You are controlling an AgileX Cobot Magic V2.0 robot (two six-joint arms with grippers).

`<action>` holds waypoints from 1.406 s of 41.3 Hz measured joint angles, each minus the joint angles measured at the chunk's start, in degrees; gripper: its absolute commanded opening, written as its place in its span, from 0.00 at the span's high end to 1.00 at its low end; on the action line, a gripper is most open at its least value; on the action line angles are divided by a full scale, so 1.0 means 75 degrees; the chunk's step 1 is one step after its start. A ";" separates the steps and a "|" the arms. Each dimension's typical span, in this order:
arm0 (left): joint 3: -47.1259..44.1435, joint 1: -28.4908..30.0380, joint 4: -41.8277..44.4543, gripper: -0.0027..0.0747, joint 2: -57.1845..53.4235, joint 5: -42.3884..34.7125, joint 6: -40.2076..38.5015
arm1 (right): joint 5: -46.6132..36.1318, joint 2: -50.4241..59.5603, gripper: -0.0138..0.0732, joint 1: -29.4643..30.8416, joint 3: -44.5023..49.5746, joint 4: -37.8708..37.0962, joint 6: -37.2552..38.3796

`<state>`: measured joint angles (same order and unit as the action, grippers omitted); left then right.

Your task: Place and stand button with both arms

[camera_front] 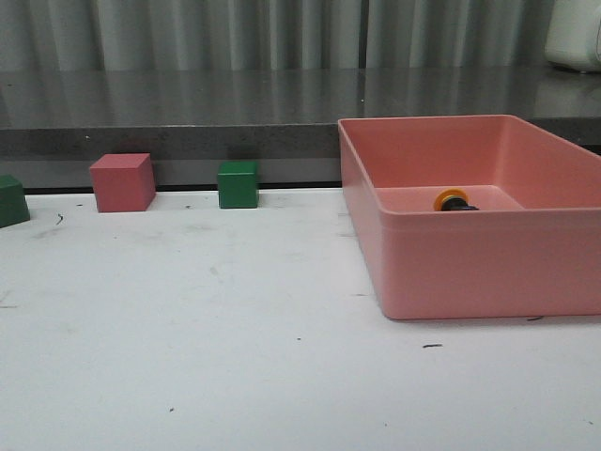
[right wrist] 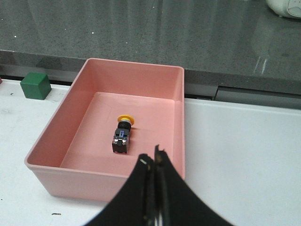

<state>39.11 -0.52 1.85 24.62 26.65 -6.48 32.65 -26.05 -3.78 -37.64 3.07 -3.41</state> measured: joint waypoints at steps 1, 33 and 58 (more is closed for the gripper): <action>0.0000 0.0000 0.0000 0.99 0.0017 0.0014 0.0000 | 0.0019 -0.0008 0.92 0.0000 0.0000 0.0000 0.0000; 0.0000 0.0000 0.0152 0.27 0.0079 0.0052 0.0000 | 0.0022 -0.0083 0.15 0.0000 0.0000 -0.0131 0.0000; 0.0000 0.0000 0.0152 0.33 0.0084 0.0052 0.0000 | 0.0014 -0.0262 0.15 0.0000 -0.0148 -0.0131 0.0000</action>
<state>39.11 -0.52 2.98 25.25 27.04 -6.48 32.76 -28.01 -3.78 -38.75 2.09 -3.41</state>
